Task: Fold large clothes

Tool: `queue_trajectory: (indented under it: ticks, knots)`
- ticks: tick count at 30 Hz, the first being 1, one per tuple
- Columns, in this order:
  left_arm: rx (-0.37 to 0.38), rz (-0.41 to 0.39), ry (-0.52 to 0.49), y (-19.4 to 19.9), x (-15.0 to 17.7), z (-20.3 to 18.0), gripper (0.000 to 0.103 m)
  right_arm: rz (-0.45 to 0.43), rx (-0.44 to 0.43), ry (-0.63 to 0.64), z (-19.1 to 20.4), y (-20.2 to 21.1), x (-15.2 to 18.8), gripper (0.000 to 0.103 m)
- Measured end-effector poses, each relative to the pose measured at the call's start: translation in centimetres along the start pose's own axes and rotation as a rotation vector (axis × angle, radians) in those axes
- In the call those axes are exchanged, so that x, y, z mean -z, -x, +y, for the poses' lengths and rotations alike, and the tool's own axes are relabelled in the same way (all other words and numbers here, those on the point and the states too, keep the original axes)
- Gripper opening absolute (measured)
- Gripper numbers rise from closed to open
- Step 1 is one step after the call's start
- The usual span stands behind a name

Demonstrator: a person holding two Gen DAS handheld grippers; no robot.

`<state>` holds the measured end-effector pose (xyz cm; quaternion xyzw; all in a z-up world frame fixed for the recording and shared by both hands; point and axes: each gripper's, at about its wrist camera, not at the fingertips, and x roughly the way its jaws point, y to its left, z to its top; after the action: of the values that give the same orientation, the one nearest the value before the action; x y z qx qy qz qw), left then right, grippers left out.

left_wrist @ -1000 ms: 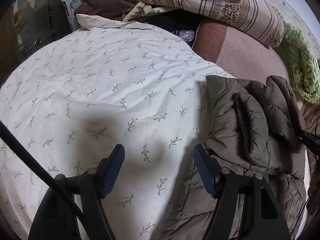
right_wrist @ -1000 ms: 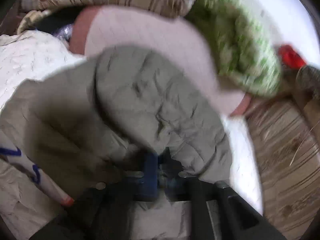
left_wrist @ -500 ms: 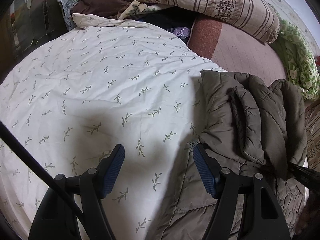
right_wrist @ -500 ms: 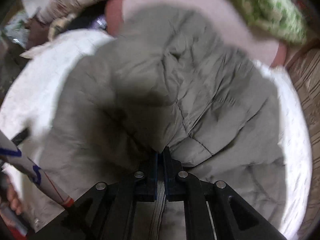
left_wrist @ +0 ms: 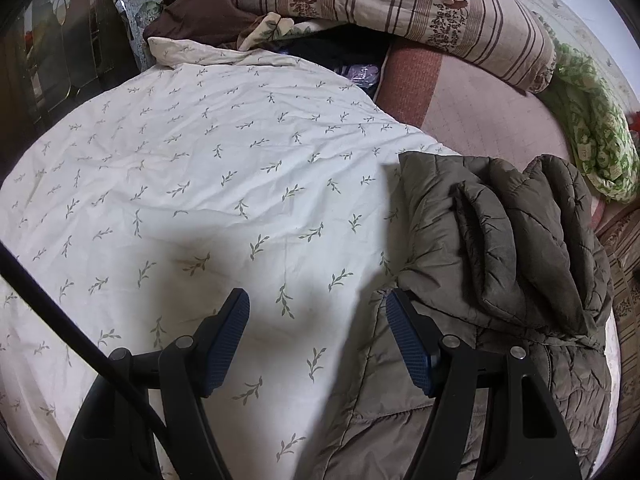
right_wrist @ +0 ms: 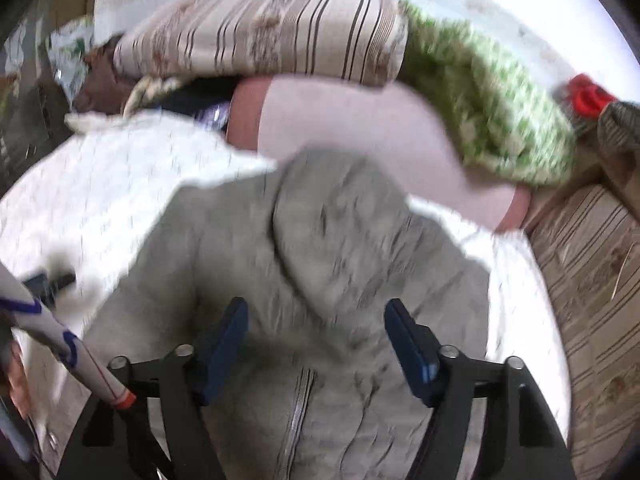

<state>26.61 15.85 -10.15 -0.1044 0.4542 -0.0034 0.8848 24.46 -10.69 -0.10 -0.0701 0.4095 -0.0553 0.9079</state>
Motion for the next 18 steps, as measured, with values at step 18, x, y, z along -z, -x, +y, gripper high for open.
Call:
queue_trajectory:
  ticks: [18]
  knots:
    - [-0.011, 0.025, 0.030, -0.7, -0.4, 0.7, 0.070, 0.142, 0.104, 0.024, 5.7, -13.3, -3.4, 0.062]
